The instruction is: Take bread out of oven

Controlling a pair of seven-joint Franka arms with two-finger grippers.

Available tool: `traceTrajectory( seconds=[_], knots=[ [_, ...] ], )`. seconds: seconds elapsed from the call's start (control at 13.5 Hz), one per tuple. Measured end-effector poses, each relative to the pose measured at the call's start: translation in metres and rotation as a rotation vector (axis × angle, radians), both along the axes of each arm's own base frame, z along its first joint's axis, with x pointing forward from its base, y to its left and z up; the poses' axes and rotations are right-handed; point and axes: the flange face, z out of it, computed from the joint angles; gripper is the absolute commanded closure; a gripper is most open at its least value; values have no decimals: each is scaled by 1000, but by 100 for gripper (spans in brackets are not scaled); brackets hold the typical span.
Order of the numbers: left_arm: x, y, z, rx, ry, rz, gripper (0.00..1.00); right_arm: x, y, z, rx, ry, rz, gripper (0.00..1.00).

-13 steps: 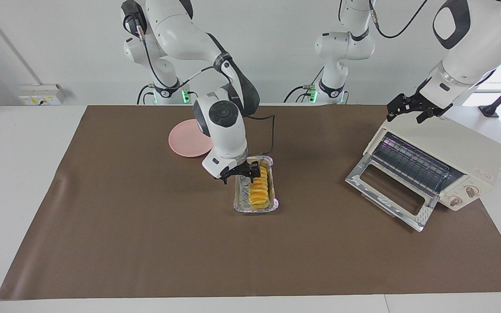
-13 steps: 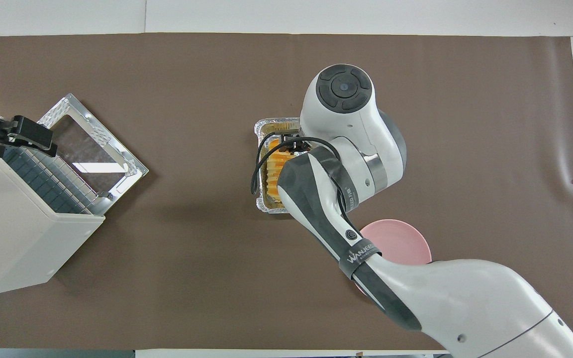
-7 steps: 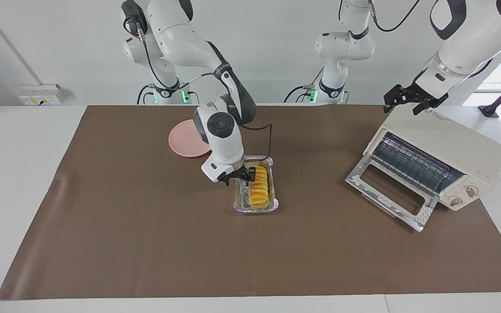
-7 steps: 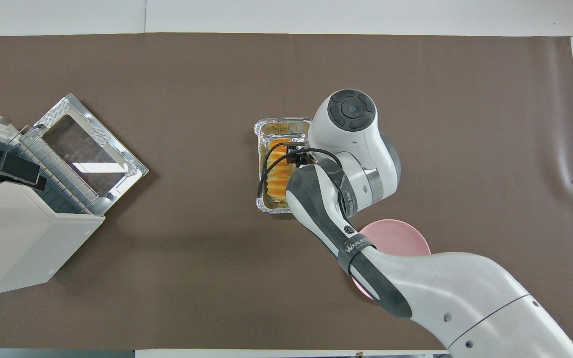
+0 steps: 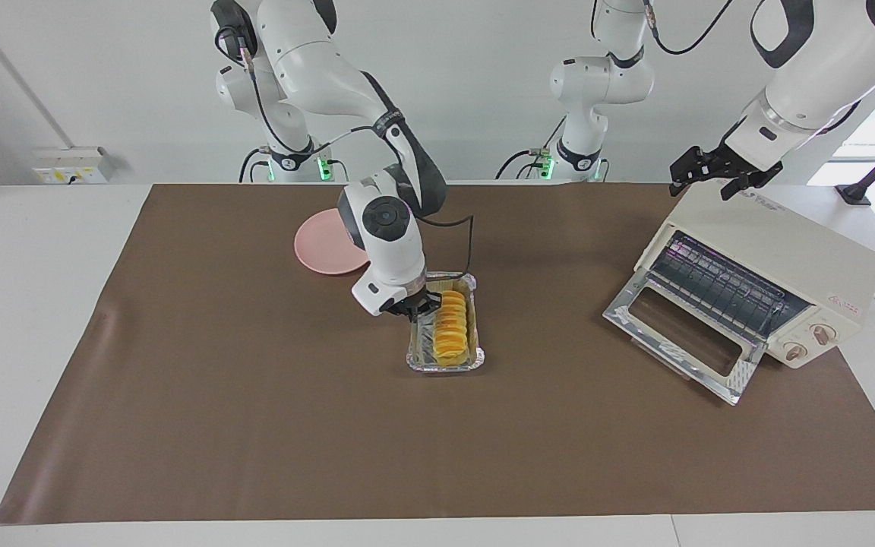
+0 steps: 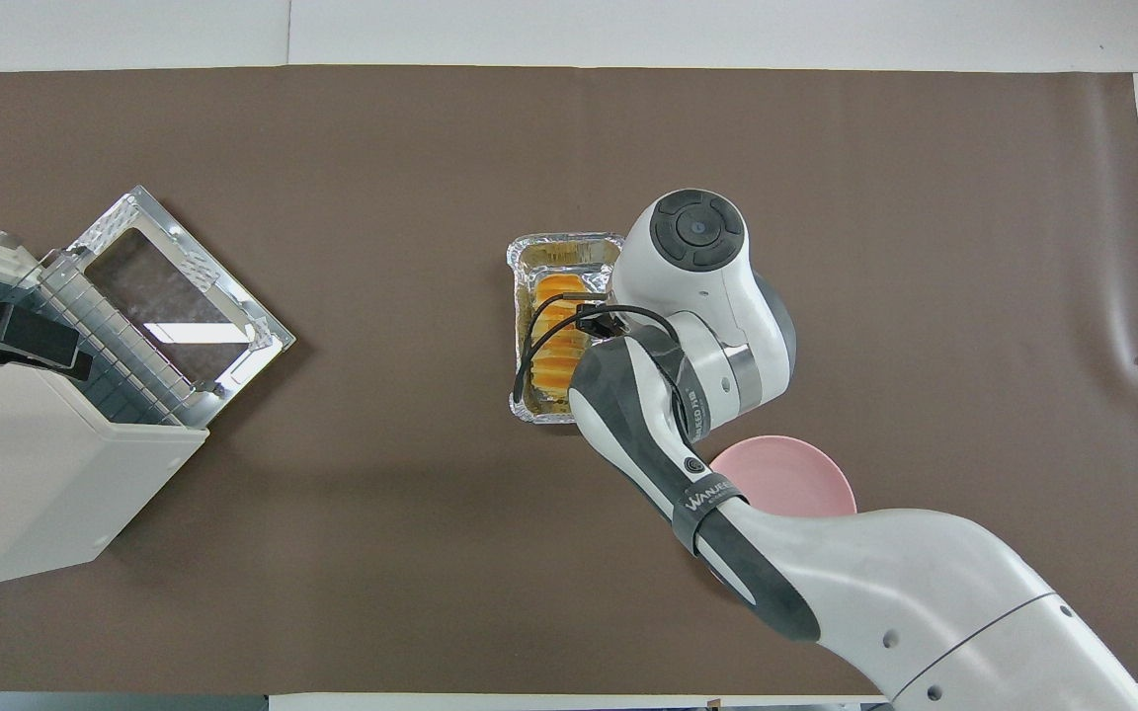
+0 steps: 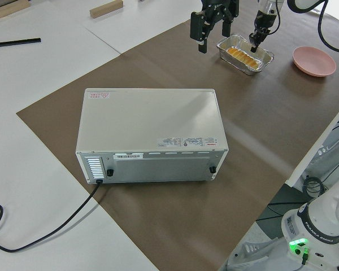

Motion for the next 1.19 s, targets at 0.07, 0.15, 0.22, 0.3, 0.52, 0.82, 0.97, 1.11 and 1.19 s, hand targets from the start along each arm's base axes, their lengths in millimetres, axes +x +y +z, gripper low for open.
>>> traceTrajectory(
  seconds=[0.07, 0.15, 0.22, 0.3, 0.52, 0.82, 0.97, 1.11, 1.19],
  knots=[
    [0, 0, 0, 0, -1, -1, 0, 6, -7, 7, 4, -9, -9, 100],
    [1, 0, 0, -1, -6, -3, 0, 16, -25, 17, 8, -13, -16, 100],
    [2, -1, 0, -2, -15, -8, 0, 29, -52, 31, 28, -17, -13, 100],
    [3, -2, -1, -2, -18, -13, 0, 40, -83, 43, 54, -21, -6, 100],
    [2, -2, -6, 10, -10, -25, 0, 61, -184, 64, 106, -20, 37, 100],
    [1, -30, -6, 73, -15, -103, 0, 61, -263, 44, 141, -5, 99, 100],
    [1, -35, -6, 75, -19, -112, 0, 57, -262, 31, 154, -7, 99, 100],
    [2, -33, -6, 75, -26, -102, 0, 53, -259, 19, 156, -17, 95, 100],
    [3, -33, -5, 73, -32, -90, 0, 52, -258, 16, 156, -19, 95, 100]
  ],
)
